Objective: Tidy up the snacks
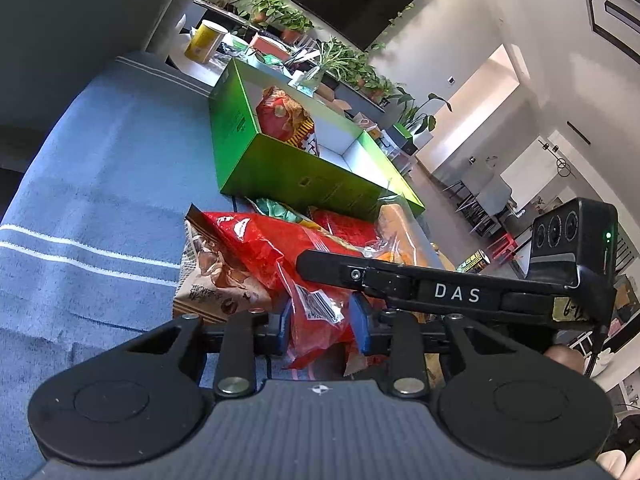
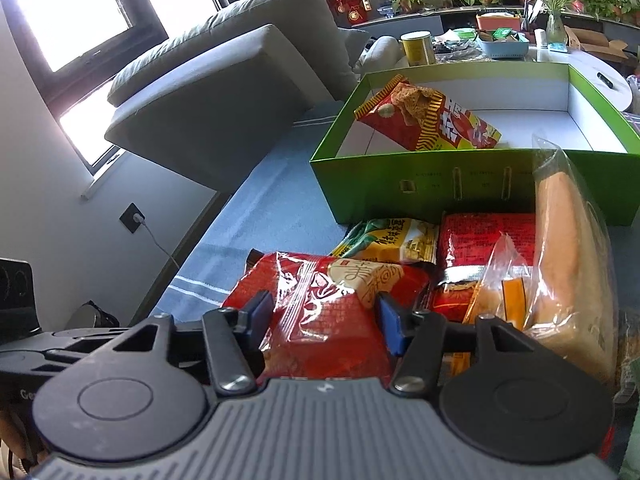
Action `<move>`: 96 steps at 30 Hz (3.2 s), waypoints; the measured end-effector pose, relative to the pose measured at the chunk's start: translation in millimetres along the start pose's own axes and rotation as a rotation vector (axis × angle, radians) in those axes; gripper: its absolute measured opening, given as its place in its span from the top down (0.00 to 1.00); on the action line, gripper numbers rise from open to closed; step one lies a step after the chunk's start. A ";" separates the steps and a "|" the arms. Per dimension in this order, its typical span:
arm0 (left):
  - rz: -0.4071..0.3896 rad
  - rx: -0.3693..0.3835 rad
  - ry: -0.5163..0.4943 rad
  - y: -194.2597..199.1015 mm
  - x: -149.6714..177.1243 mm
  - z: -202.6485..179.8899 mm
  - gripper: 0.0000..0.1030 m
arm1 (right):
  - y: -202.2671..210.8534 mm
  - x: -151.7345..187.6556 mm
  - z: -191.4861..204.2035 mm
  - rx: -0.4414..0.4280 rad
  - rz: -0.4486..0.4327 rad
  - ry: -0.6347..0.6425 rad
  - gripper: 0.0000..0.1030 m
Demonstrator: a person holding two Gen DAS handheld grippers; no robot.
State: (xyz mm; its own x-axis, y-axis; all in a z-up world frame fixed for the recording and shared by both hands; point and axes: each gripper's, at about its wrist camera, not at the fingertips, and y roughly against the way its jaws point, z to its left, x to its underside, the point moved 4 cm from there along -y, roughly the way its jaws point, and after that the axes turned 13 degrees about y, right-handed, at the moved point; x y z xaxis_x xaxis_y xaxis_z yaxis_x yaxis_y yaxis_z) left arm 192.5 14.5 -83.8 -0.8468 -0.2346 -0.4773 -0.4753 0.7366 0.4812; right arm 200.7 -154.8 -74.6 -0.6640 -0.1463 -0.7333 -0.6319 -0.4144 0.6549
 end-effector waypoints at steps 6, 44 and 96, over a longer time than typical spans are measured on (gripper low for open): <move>-0.004 -0.001 -0.003 -0.6 -0.3 -0.4 0.74 | 1.3 0.2 0.3 0.004 -0.010 0.003 0.47; -0.055 0.065 -0.015 5.0 -13.0 -10.6 0.76 | 17.4 -15.3 -0.7 0.035 -0.078 0.017 0.50; -0.039 0.038 -0.004 5.2 -6.3 -4.7 0.76 | 10.3 -3.5 -2.8 0.016 -0.058 -0.026 0.53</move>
State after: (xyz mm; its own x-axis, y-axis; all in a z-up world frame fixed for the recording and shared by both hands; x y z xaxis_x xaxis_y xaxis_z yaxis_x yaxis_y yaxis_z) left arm 194.2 16.8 -74.9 -0.8269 -0.2615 -0.4979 -0.4985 0.7506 0.4338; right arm 197.6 -161.1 -65.9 -0.6359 -0.0985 -0.7654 -0.6761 -0.4071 0.6141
